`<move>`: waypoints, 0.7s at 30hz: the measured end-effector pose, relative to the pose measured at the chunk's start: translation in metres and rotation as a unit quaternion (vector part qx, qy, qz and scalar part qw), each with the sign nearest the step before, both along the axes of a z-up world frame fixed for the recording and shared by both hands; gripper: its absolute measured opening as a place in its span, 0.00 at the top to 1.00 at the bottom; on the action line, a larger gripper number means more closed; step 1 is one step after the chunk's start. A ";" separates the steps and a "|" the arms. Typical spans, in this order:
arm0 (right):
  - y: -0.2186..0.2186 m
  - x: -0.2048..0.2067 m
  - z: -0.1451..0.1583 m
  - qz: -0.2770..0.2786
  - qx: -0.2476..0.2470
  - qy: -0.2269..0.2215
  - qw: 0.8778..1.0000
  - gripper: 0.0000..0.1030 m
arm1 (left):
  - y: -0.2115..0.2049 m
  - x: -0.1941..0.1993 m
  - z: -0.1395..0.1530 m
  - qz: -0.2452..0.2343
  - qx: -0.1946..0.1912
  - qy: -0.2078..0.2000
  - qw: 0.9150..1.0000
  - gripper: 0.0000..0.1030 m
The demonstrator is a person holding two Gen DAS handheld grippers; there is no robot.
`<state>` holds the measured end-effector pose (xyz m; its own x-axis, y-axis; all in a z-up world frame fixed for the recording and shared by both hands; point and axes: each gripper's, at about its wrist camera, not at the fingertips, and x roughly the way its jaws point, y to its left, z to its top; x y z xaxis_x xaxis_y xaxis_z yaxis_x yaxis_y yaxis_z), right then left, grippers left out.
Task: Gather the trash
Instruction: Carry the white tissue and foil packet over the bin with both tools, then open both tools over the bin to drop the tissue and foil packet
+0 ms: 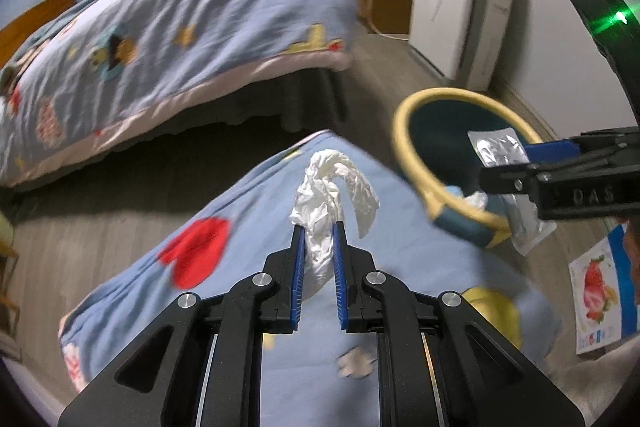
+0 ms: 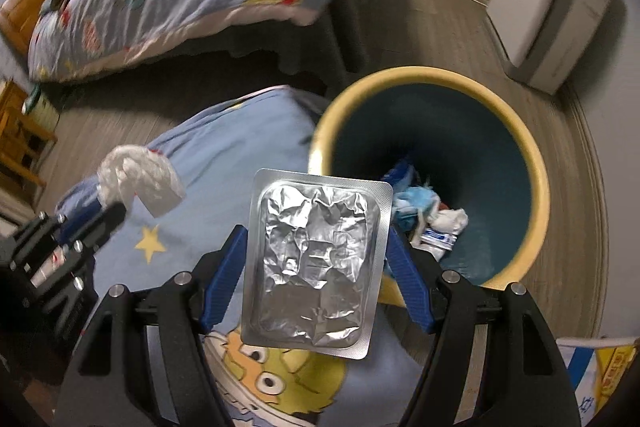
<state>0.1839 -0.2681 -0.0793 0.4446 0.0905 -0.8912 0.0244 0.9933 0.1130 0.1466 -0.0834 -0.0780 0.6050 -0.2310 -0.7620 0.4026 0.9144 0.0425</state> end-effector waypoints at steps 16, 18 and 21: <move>-0.128 0.005 -0.019 -0.110 0.055 0.003 0.992 0.33 | -0.108 0.012 -0.017 -0.066 -0.020 0.030 0.997 0.86; -0.133 0.007 -0.024 -0.116 0.060 0.006 0.991 0.33 | -0.117 0.017 -0.022 -0.071 -0.026 0.039 0.996 0.86; -0.138 0.013 -0.030 -0.126 0.075 0.006 0.989 0.33 | -0.132 0.021 -0.027 -0.077 -0.039 0.044 0.995 0.86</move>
<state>0.1969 -0.4065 -0.1098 0.4586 0.1103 -0.8817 0.2712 0.9275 0.2571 0.1672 -0.2151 -0.1053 0.4896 -0.3754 -0.7870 0.5366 0.8412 -0.0675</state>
